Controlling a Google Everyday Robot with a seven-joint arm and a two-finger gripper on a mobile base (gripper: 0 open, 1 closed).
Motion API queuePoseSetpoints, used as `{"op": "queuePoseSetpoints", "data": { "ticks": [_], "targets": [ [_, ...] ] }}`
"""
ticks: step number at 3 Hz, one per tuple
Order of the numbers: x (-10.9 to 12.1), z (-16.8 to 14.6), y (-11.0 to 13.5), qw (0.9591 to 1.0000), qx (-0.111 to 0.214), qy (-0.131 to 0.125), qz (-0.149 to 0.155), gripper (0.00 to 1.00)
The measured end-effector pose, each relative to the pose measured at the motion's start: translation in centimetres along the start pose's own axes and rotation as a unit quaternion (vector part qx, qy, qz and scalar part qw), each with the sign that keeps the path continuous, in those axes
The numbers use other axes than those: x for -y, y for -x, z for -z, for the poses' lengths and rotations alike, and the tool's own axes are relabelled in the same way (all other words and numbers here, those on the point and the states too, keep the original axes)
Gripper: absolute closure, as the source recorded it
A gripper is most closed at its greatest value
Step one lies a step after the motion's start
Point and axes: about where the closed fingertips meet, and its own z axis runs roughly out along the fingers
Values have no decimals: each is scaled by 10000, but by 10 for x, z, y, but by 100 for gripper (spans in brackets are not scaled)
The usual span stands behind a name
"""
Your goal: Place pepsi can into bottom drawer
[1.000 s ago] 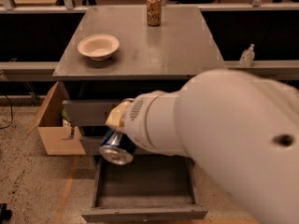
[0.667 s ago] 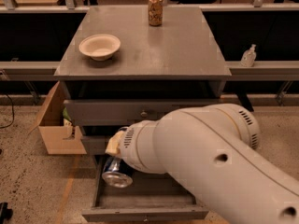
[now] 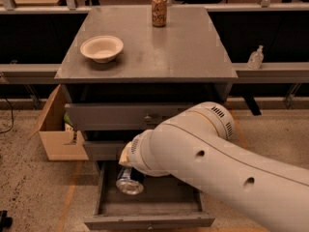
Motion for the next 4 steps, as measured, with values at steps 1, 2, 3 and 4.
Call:
{"op": "queuePoseSetpoints", "data": {
  "ticks": [1, 2, 3, 4],
  "targets": [
    [-35, -43, 5, 9997, -116, 83, -209, 100],
    [-80, -102, 11, 9992, 21, 221, -326, 100],
    [-106, -160, 7, 9984, 214, 360, -377, 100],
    [-125, -210, -5, 9981, 300, 466, -276, 100]
  ]
}}
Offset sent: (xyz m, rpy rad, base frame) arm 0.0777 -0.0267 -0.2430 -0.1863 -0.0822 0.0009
